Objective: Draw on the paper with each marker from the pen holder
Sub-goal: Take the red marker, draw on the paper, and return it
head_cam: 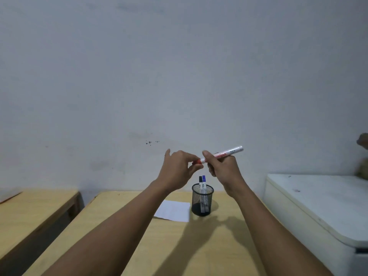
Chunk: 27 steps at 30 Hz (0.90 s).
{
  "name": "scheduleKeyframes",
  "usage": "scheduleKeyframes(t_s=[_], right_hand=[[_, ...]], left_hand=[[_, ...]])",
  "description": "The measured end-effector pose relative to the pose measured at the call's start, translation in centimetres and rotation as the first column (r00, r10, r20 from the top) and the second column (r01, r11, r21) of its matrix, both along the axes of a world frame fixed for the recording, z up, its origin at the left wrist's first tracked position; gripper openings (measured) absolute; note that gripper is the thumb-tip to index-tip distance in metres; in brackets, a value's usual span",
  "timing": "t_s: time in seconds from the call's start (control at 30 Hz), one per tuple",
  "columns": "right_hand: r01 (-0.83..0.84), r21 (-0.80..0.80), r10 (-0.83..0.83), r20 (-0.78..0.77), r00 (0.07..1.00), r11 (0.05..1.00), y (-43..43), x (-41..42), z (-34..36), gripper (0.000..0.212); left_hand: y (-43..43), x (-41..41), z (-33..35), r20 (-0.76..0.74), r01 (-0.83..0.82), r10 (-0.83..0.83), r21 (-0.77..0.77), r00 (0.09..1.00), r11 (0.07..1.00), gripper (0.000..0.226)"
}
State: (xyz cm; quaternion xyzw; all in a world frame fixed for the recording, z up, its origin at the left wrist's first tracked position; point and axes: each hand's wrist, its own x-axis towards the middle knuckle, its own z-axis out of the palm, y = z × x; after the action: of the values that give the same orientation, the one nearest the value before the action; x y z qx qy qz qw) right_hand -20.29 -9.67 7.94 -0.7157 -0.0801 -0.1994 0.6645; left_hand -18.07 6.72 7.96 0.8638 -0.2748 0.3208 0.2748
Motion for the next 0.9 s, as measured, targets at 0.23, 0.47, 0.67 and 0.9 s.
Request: scheduleKeyframes(t_s=[0.23,0.47,0.67,0.9], right_hand=[[-0.052,0.293,0.109,-0.180,0.978,0.955,-0.3,-1.0,0.2,0.036],[0.266,0.264,-0.218,-0.197,0.956,0.927,0.0,-0.8,-0.4,0.112],[0.104,-0.133,-0.102,0.021,0.995,0.986,-1.6,1.1,-2.2,0.015],[0.087,-0.284,-0.073,0.060,0.996,0.955,-2.8,4.4,-4.1,0.013]], left_hand=[[-1.1,-1.6,0.9,0.196,-0.127,0.107,0.094,0.975,0.987,0.016],[-1.4,-0.8,1.7,-0.151,0.073,-0.142,-0.387,0.978,0.919,0.025],[-2.3,1.1,0.7,-0.247,0.055,-0.190,-0.466,0.950,0.883,0.018],[-4.4,4.9,-1.4,-0.316,0.011,-0.205,-0.521,0.926,0.854,0.018]])
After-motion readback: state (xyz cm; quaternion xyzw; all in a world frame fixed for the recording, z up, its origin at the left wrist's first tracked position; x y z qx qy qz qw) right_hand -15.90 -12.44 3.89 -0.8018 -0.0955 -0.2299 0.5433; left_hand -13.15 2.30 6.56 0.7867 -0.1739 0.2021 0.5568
